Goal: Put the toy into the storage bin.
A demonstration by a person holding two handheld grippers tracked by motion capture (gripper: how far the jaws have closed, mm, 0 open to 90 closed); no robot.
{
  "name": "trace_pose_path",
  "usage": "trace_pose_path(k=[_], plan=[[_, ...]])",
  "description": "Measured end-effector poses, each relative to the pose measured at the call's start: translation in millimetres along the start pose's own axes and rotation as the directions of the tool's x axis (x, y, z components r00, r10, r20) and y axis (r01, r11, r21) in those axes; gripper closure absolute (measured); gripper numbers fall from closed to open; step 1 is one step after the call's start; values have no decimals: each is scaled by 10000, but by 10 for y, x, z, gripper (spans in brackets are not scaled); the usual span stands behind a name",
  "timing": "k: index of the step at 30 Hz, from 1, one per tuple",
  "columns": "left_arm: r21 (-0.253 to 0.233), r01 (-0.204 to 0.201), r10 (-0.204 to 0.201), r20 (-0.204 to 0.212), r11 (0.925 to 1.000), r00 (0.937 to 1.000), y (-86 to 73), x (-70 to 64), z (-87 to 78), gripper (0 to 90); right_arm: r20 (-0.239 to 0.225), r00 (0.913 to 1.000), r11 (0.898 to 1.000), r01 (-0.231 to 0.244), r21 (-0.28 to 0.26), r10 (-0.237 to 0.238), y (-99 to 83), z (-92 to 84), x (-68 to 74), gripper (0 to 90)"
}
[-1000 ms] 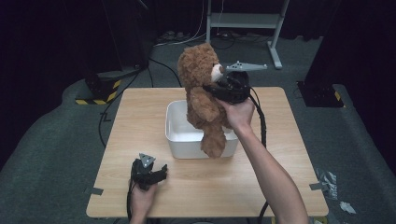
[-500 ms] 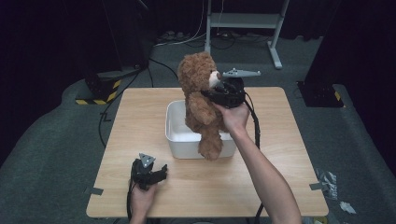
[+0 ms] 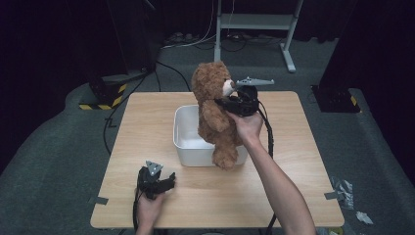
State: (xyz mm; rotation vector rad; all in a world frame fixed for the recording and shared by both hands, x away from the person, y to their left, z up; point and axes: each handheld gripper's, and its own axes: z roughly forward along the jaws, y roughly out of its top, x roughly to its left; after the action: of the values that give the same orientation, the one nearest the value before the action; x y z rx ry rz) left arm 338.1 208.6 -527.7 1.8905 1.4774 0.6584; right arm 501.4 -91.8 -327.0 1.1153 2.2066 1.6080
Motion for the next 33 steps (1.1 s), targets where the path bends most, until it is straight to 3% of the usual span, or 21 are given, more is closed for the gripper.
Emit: trace_pose_path(k=[14, 26, 33], plan=[[0, -18, 18, 3, 10000, 10000, 0, 1, 0, 251, 140, 9993, 9991, -337, 248, 334, -144, 102, -120, 689], [4, -1, 1, 2, 10000, 10000, 0, 1, -1, 251, 336, 9994, 9979, -67, 650, 46, -187, 171, -118, 684], [2, 6, -6, -2, 10000, 10000, 0, 1, -1, 252, 379, 9991, 9971, -203, 731, 176, -228, 206, -145, 682]])
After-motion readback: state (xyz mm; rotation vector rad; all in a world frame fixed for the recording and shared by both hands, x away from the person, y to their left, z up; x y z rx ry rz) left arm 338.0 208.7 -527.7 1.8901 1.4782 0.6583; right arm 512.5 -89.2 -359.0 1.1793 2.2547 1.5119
